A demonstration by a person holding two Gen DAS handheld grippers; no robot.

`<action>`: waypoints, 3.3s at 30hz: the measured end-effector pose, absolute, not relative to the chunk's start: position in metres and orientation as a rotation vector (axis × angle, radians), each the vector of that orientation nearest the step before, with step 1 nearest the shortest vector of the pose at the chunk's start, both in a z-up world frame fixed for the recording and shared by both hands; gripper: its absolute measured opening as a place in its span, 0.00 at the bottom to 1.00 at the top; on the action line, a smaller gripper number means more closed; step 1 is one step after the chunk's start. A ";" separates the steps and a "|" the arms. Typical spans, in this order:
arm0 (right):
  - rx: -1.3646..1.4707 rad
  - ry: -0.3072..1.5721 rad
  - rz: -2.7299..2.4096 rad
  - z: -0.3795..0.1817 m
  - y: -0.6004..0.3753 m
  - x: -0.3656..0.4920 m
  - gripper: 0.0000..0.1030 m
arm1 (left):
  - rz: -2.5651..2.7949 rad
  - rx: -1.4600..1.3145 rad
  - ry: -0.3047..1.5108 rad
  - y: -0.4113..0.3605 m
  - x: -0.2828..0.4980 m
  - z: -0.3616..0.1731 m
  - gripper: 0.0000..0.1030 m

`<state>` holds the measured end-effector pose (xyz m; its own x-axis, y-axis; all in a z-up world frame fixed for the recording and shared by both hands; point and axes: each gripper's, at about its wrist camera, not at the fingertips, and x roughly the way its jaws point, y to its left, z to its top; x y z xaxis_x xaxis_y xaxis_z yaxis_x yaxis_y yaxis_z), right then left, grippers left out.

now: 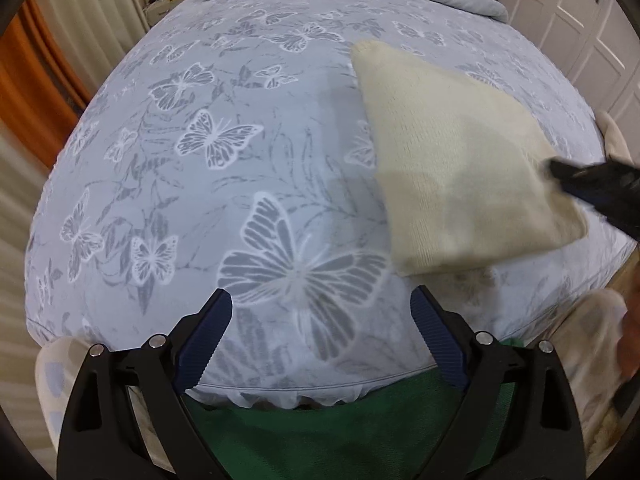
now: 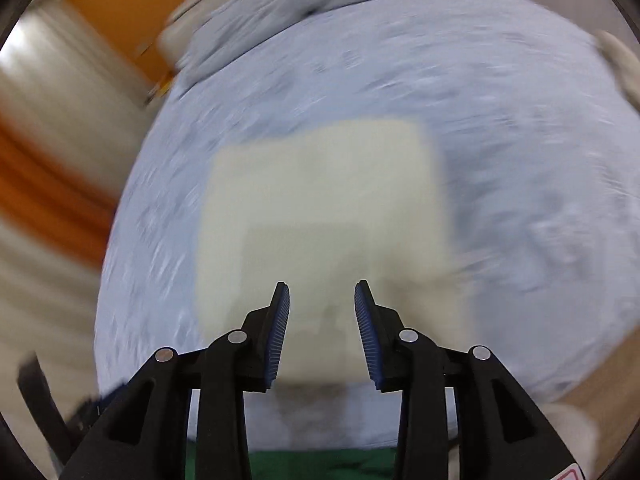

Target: Fold small clothes

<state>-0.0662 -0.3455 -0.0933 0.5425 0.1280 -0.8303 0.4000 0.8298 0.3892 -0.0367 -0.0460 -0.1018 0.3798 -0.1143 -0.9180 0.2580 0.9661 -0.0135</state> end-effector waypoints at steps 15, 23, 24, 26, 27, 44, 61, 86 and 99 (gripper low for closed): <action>0.663 1.181 -0.289 -0.157 -0.381 -0.057 0.52 | -0.379 0.092 1.148 -0.118 0.005 -0.084 0.89; 0.754 1.132 -0.262 -0.175 -0.395 -0.039 0.80 | -0.351 -0.134 1.328 -0.130 0.069 -0.129 0.91; 0.771 1.133 -0.247 -0.180 -0.394 -0.037 0.81 | -0.349 -0.148 1.342 -0.131 0.072 -0.134 0.91; 0.803 1.125 -0.208 -0.191 -0.393 -0.035 0.83 | -0.310 -0.139 1.361 -0.137 0.081 -0.145 0.93; 0.834 1.123 -0.191 -0.196 -0.392 -0.035 0.83 | -0.310 -0.132 1.358 -0.139 0.083 -0.147 0.95; 0.808 1.076 -0.132 -0.205 -0.374 -0.009 0.88 | -0.409 -0.085 1.323 -0.146 0.093 -0.163 0.86; 0.980 0.988 -0.113 -0.201 -0.397 -0.037 0.73 | -0.435 -0.302 1.354 -0.081 0.072 -0.150 0.79; 0.949 1.140 -0.056 -0.185 -0.329 -0.104 0.44 | -0.506 -0.446 1.522 -0.048 0.005 -0.163 0.56; 0.771 1.012 -0.072 -0.107 -0.299 -0.099 0.36 | -0.563 -0.386 1.368 -0.055 0.001 -0.101 0.48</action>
<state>-0.0992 -0.2990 -0.1069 0.5514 0.2859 -0.7837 0.3943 0.7386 0.5468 0.0012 -0.0551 -0.1012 0.1028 -0.5845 -0.8048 0.1517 0.8089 -0.5681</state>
